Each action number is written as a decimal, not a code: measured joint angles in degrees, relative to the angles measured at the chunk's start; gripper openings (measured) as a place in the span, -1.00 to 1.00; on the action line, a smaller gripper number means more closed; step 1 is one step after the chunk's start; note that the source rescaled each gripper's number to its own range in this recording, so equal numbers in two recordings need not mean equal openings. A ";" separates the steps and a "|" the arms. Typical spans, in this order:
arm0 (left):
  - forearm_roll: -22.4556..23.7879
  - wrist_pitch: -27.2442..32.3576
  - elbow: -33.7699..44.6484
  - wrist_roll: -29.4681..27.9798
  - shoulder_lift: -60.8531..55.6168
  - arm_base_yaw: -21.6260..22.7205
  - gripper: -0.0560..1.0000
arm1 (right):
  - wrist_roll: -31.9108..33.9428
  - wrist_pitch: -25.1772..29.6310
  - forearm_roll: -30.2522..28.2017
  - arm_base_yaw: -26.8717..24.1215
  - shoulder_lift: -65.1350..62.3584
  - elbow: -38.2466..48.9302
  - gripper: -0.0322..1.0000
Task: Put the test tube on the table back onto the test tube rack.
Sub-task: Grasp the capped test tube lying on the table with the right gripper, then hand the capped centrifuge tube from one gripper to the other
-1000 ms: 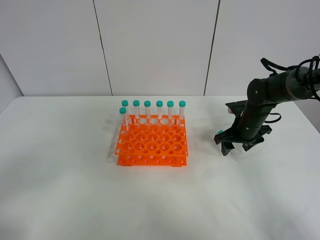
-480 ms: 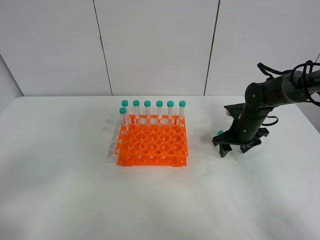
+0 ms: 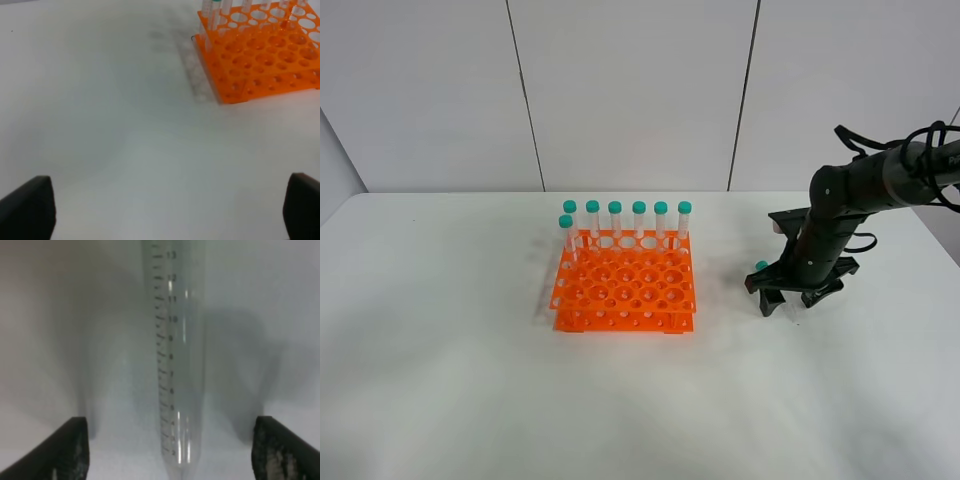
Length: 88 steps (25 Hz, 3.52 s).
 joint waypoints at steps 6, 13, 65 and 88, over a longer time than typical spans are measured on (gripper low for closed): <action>0.00 0.00 0.00 0.00 0.00 0.00 1.00 | 1.39 1.45 0.00 0.00 0.00 0.00 0.12; 0.00 0.00 0.00 0.00 0.00 0.00 1.00 | 2.48 3.30 0.46 0.00 0.00 0.00 -0.68; 0.00 0.00 0.00 0.00 0.00 0.00 1.00 | -4.30 -10.65 -5.18 6.12 -31.41 19.81 -0.93; 0.00 0.00 0.00 0.00 0.00 0.00 1.00 | -13.39 -28.20 6.87 18.15 -85.80 49.00 -0.93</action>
